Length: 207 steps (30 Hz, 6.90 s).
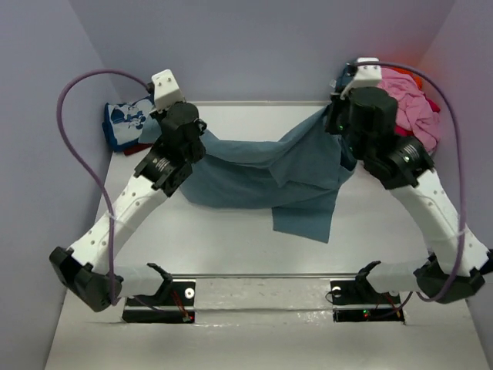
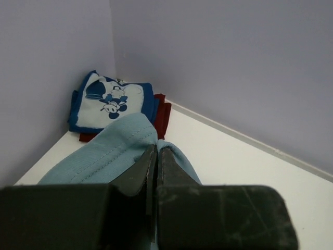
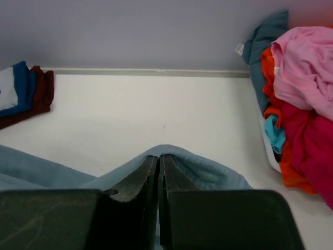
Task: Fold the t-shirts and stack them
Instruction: Flatten out the tshirt
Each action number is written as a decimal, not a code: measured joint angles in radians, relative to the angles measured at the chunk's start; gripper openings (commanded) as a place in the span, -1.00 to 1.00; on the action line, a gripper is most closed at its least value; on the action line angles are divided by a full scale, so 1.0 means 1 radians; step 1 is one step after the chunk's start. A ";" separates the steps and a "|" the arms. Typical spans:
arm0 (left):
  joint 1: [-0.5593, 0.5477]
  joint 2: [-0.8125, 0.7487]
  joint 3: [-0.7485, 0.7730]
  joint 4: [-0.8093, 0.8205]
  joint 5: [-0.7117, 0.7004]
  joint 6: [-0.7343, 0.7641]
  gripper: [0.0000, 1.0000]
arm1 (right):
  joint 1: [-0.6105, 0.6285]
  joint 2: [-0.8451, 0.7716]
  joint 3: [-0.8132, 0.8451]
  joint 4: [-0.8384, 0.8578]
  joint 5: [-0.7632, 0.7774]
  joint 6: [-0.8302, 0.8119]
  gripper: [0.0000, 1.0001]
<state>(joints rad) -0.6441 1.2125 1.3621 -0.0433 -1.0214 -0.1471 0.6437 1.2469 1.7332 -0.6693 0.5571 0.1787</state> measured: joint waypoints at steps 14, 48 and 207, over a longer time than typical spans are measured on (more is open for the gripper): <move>0.266 0.613 0.653 -0.406 0.372 -0.190 -0.89 | -0.195 0.544 0.501 -0.259 -0.181 0.089 -0.86; 0.404 0.826 1.016 -0.493 0.607 -0.269 -0.89 | -0.270 0.650 0.884 -0.276 -0.349 0.241 -0.86; 0.339 0.836 1.063 -0.589 0.684 -0.339 -0.89 | -0.432 0.634 0.726 -0.392 -0.809 0.315 -0.86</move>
<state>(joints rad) -0.3054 2.0487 2.4252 -0.6319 -0.3370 -0.4862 0.2119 1.8809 2.4588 -1.0611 -0.2516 0.4942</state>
